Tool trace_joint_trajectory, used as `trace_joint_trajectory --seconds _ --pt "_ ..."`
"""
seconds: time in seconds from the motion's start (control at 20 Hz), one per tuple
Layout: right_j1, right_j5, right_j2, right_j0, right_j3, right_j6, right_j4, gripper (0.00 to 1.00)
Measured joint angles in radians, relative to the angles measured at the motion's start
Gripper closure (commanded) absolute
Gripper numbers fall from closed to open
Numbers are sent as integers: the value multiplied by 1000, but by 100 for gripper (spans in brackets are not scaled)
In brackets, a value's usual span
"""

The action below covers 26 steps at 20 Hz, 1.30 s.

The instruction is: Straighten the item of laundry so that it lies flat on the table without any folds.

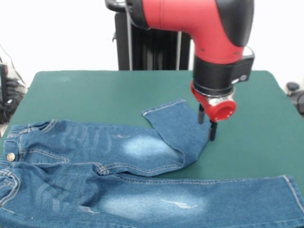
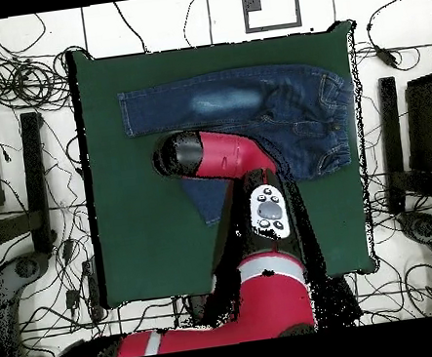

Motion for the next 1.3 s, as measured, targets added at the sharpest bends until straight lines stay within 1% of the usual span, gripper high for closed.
trace_joint_trajectory --seconds 0.15,0.3,0.35,0.4,0.45,0.5,0.55,0.6,0.7,0.75,0.95,1.15,1.3 --pt "-5 -6 0 8 1 0 -13 0" --pt "-22 -4 46 -46 -3 -42 -119 0" --pt "-27 3 77 -86 -9 -86 -185 0" --pt "-29 8 96 -111 -13 -117 -221 0" --pt "-29 9 101 -117 -15 -126 -230 0" --pt "-30 18 124 -151 -19 -172 -273 0" --pt "-29 38 171 -218 -25 -275 -345 0" --pt "-27 47 188 -245 -27 -319 -369 0" --pt "-24 56 207 -276 -29 -372 -392 0" --pt "-17 66 232 -315 -32 -445 -418 0" --pt "6 84 285 -393 -44 -612 -456 0" --pt "26 87 335 -437 -53 -712 -460 0" --pt "34 87 378 -457 -52 -748 -460 0"
